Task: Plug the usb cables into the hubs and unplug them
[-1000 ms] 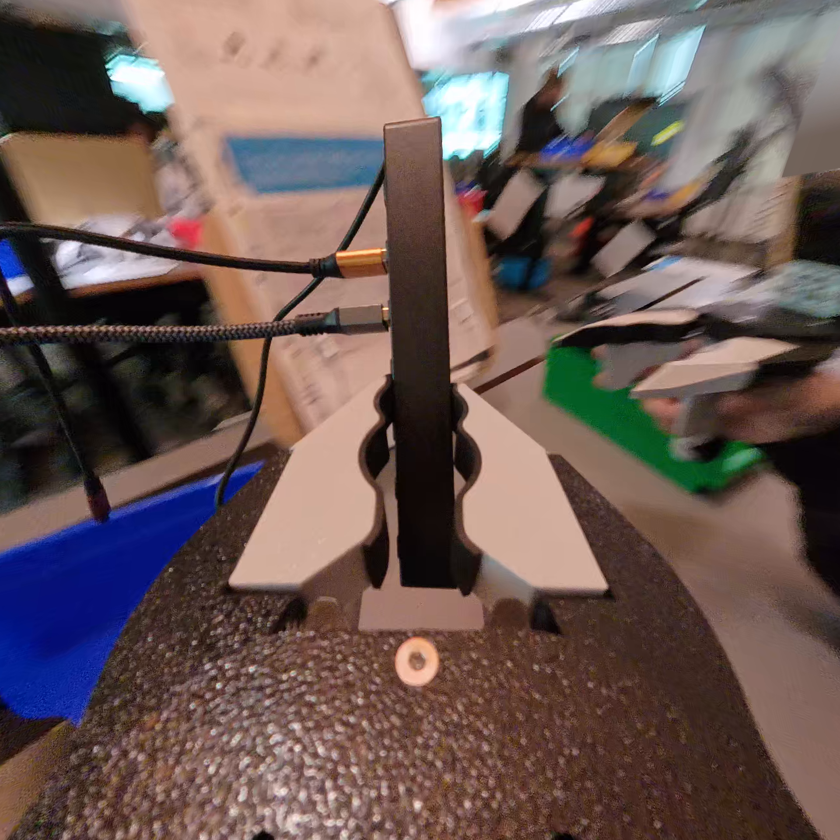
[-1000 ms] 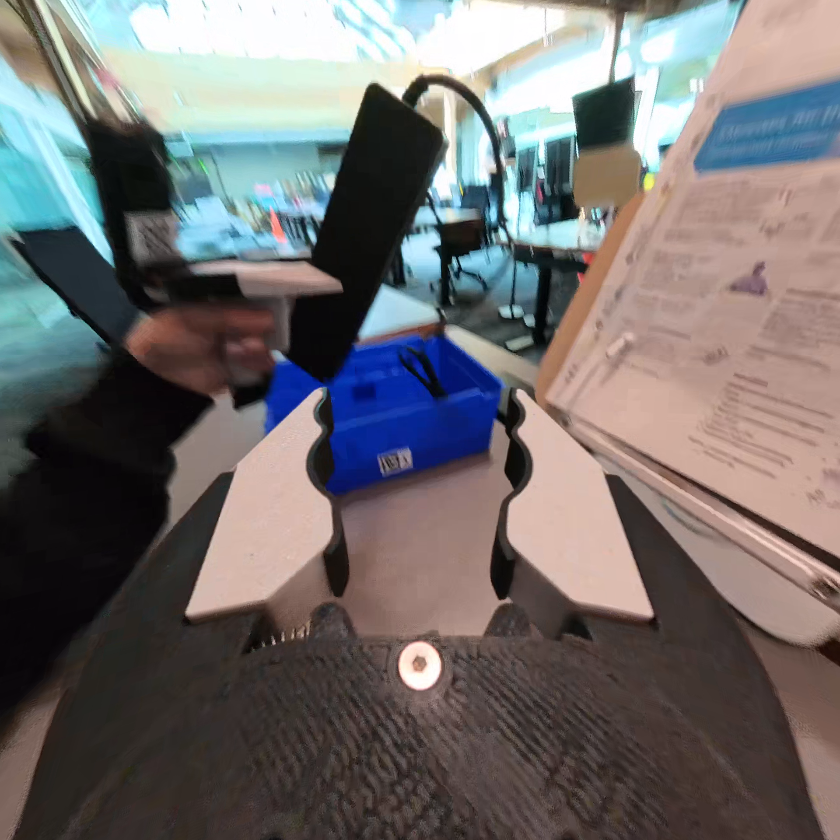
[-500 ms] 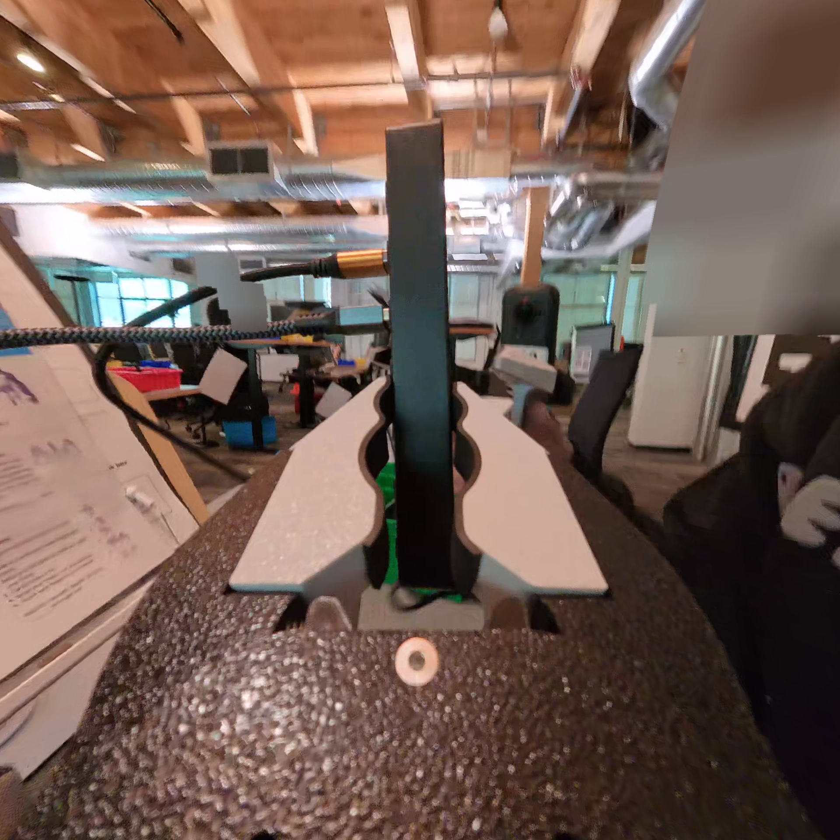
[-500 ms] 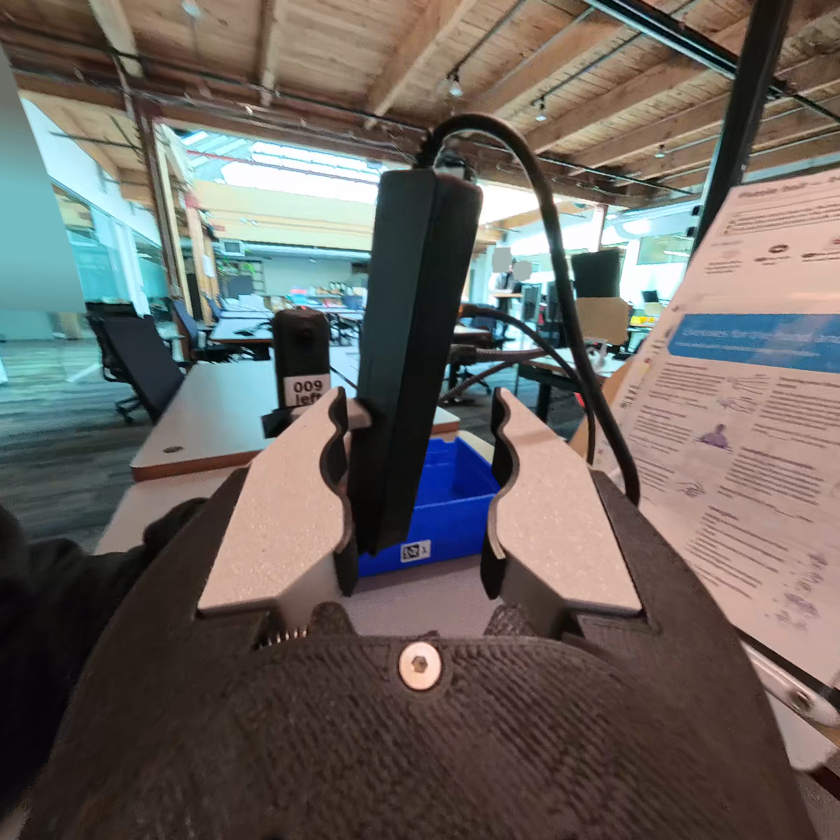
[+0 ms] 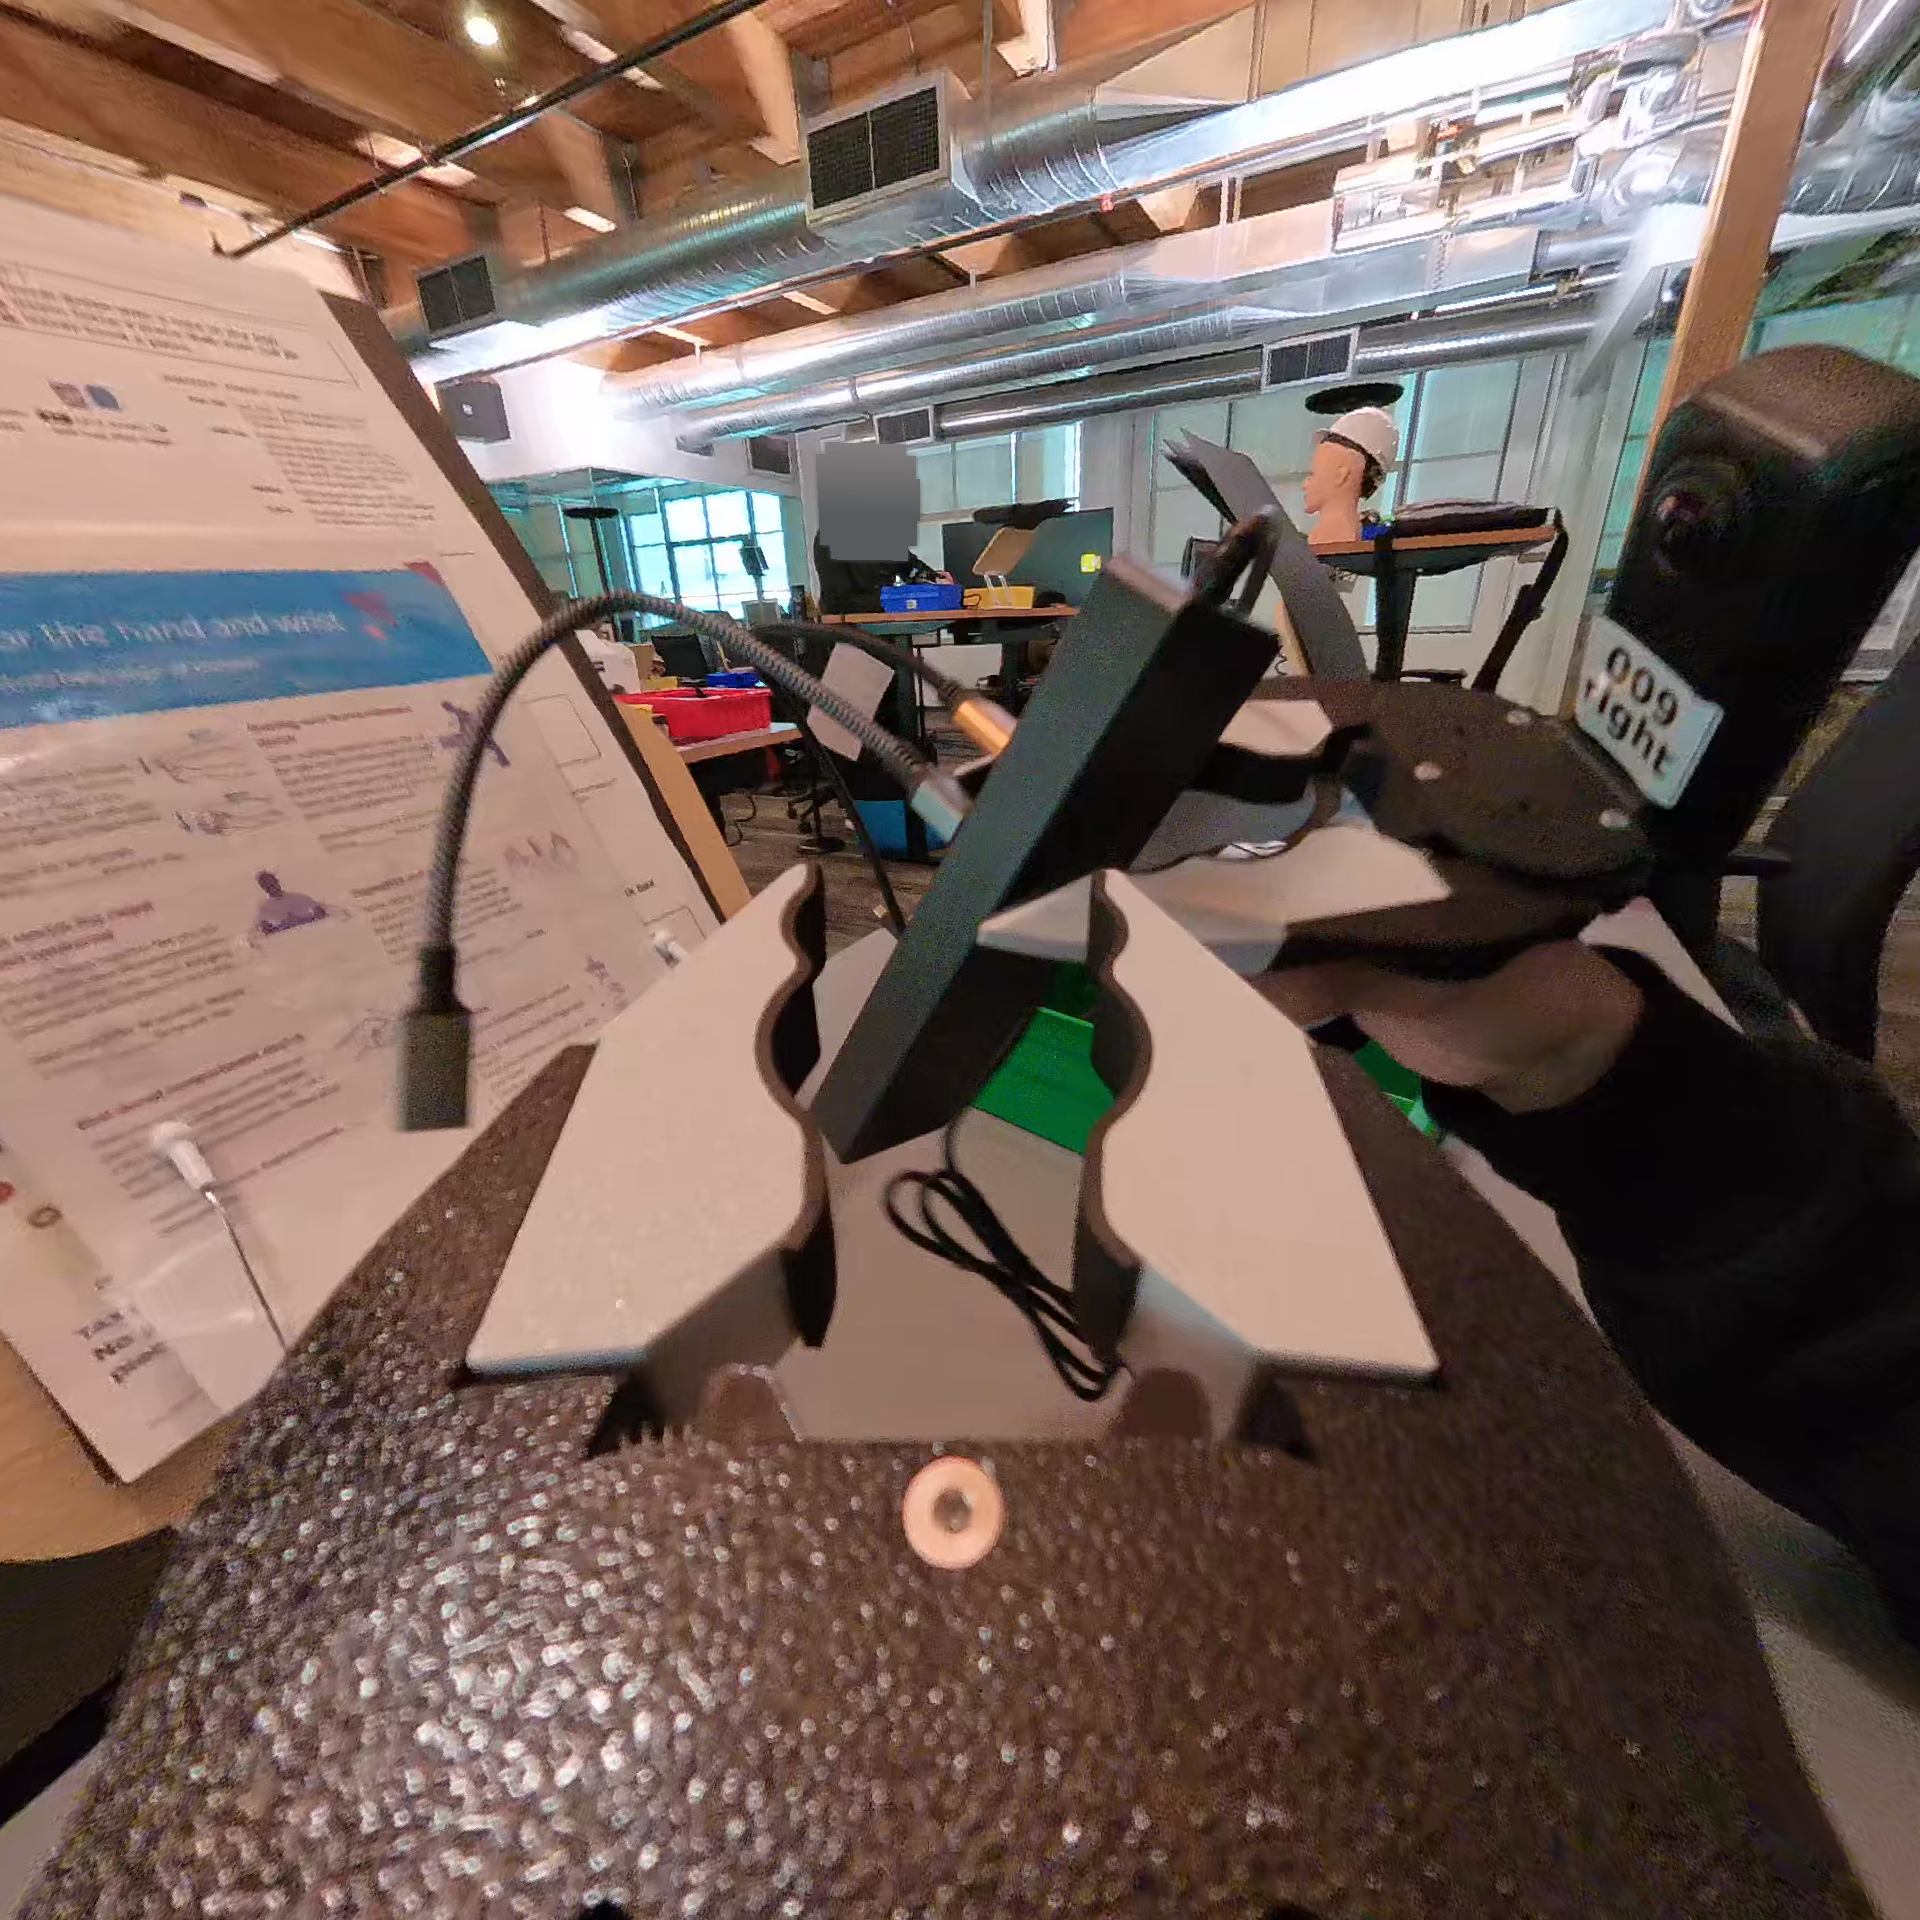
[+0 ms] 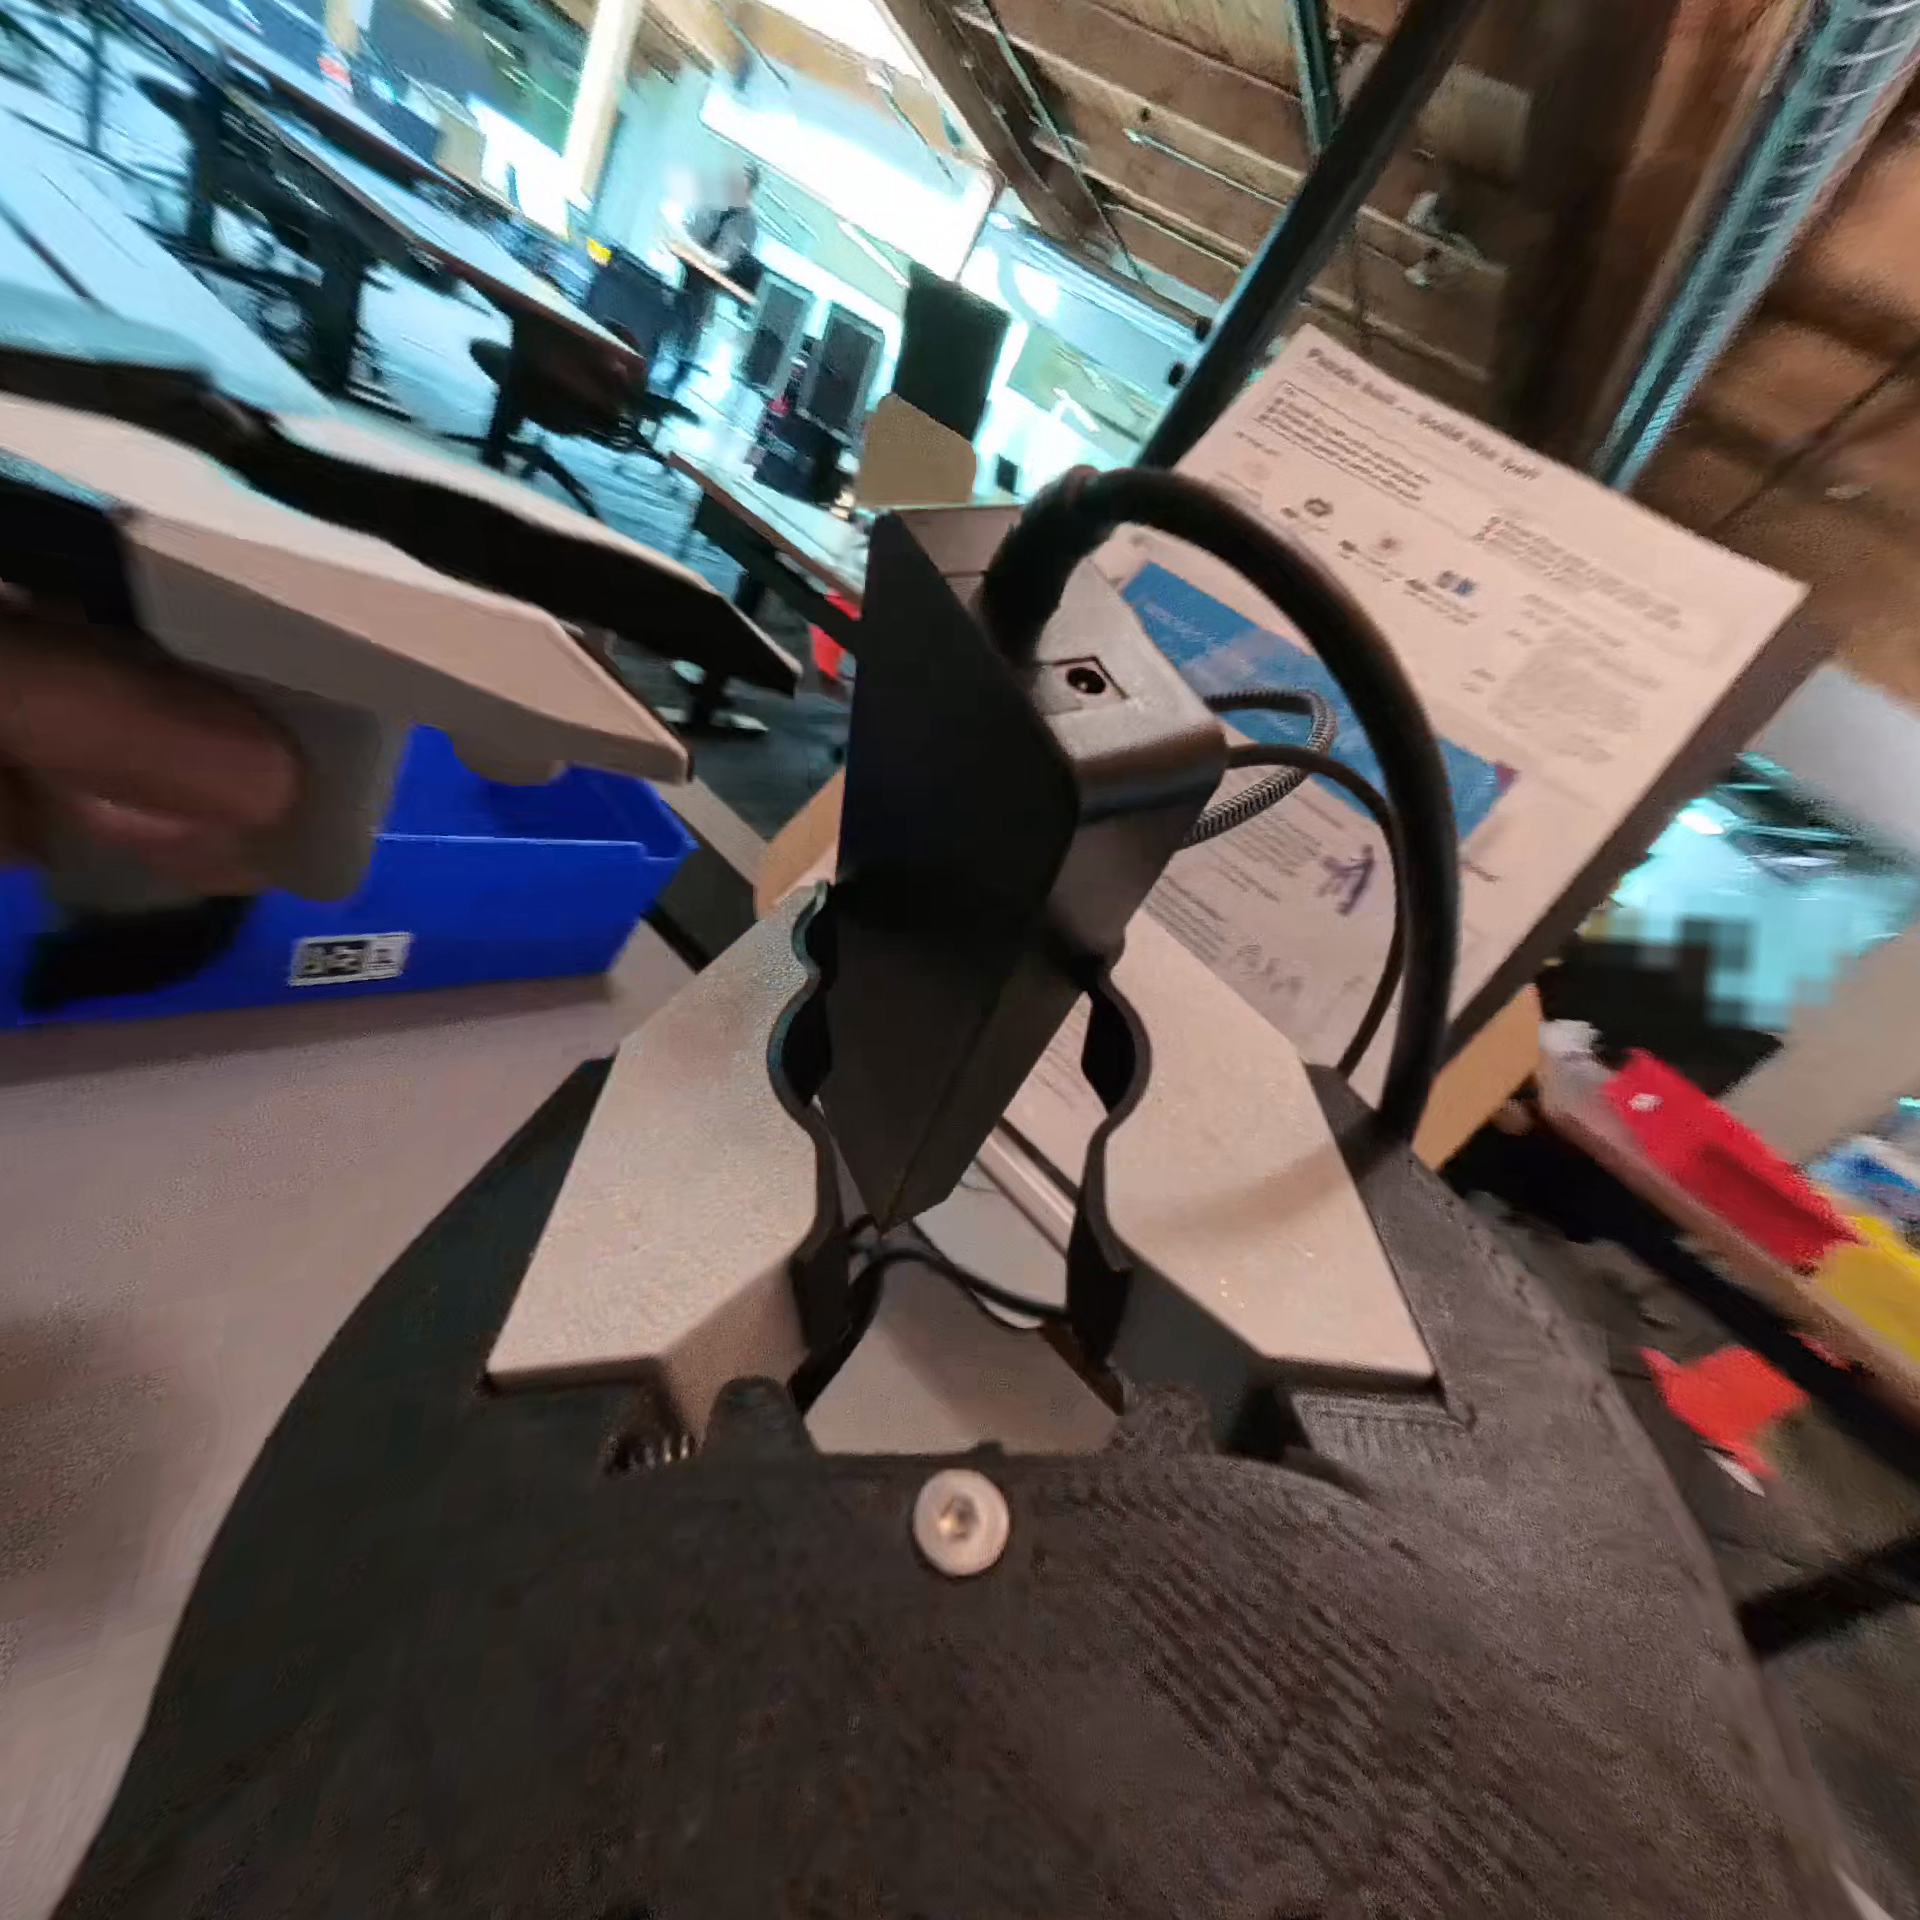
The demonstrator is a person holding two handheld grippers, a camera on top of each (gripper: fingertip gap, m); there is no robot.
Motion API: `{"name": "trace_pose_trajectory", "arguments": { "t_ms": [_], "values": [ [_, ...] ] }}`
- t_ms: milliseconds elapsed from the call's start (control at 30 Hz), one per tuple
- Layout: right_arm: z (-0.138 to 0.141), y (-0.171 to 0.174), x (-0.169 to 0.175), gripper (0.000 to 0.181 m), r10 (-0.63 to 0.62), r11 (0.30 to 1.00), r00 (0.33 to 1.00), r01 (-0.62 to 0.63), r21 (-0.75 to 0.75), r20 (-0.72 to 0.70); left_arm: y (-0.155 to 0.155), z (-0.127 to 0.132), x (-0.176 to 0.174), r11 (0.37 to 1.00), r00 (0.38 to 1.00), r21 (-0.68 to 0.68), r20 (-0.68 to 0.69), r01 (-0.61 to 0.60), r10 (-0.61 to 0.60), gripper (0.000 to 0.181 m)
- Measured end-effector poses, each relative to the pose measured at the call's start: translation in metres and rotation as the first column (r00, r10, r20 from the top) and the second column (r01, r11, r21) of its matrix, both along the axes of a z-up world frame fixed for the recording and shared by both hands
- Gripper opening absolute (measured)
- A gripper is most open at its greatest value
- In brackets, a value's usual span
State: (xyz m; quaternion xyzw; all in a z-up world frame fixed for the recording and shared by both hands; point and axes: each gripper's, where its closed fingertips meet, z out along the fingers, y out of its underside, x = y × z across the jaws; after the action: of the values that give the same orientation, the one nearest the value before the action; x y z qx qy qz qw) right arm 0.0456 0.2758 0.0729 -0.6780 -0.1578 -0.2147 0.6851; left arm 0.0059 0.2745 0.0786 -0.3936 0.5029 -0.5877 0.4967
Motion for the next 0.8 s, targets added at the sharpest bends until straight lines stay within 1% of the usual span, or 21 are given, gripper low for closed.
{"name": "trace_pose_trajectory", "arguments": {
  "t_ms": [67, 133, 200, 267, 333, 367, 400, 467, 567, 600, 700, 800],
  "values": [
    [0.003, 0.005, 0.001, 0.046, -0.064, 0.997, 0.997, 0.062, 0.042, 0.042, -0.003, 0.008, -0.002, 0.999, 0.999, 0.032, 0.007, -0.041, 0.041, 0.05],
    [0.002, 0.009, 0.0, 0.046, -0.121, 0.992, 0.986, 0.115, 0.05, 0.117, -0.003, 0.009, 0.001, 0.989, 0.991, 0.075, -0.02, -0.129, 0.131, 0.056],
    [-0.002, 0.014, -0.006, 0.046, -0.127, 0.992, 0.971, 0.12, 0.049, 0.202, -0.004, 0.003, 0.007, 0.971, 0.975, 0.131, -0.076, -0.199, 0.21, 0.063],
    [-0.005, 0.018, -0.012, 0.046, -0.134, 0.991, 0.958, 0.127, 0.045, 0.255, -0.008, -0.005, 0.014, 0.96, 0.961, 0.164, -0.124, -0.227, 0.248, 0.066],
    [-0.007, 0.022, -0.018, 0.045, -0.138, 0.99, 0.945, 0.128, 0.055, 0.297, -0.01, -0.01, 0.02, 0.962, 0.953, 0.128, -0.156, -0.24, 0.259, 0.067],
    [-0.008, 0.023, -0.017, 0.045, -0.161, 0.987, 0.93, 0.151, 0.056, 0.33, -0.009, -0.014, 0.022, 0.963, 0.947, 0.098, -0.177, -0.252, 0.266, 0.06],
    [-0.01, 0.025, -0.016, 0.045, -0.175, 0.985, 0.922, 0.167, 0.052, 0.346, -0.006, -0.015, 0.023, 0.959, 0.942, 0.075, -0.183, -0.272, 0.281, 0.059],
    [-0.013, 0.027, -0.017, 0.045, -0.165, 0.986, 0.927, 0.16, 0.042, 0.337, 0.0, -0.014, 0.023, 0.948, 0.932, 0.069, -0.172, -0.311, 0.318, 0.059],
    [-0.015, 0.028, -0.015, 0.045, -0.157, 0.987, 0.928, 0.153, 0.039, 0.339, -0.001, -0.014, 0.023, 0.946, 0.933, 0.075, -0.154, -0.316, 0.324, 0.05],
    [-0.015, 0.028, -0.015, 0.045, -0.152, 0.988, 0.928, 0.147, 0.041, 0.34, -0.001, -0.014, 0.024, 0.946, 0.935, 0.07, -0.15, -0.316, 0.323, 0.05],
    [-0.014, 0.027, -0.017, 0.045, -0.119, 0.993, 0.933, 0.111, 0.044, 0.339, -0.002, -0.013, 0.025, 0.959, 0.949, 0.048, -0.138, -0.278, 0.282, 0.05],
    [-0.015, 0.027, -0.021, 0.047, -0.08, 0.997, 0.951, 0.071, 0.039, 0.297, -0.002, -0.012, 0.023, 0.972, 0.963, 0.012, -0.128, -0.236, 0.236, 0.049]
  ]
}}
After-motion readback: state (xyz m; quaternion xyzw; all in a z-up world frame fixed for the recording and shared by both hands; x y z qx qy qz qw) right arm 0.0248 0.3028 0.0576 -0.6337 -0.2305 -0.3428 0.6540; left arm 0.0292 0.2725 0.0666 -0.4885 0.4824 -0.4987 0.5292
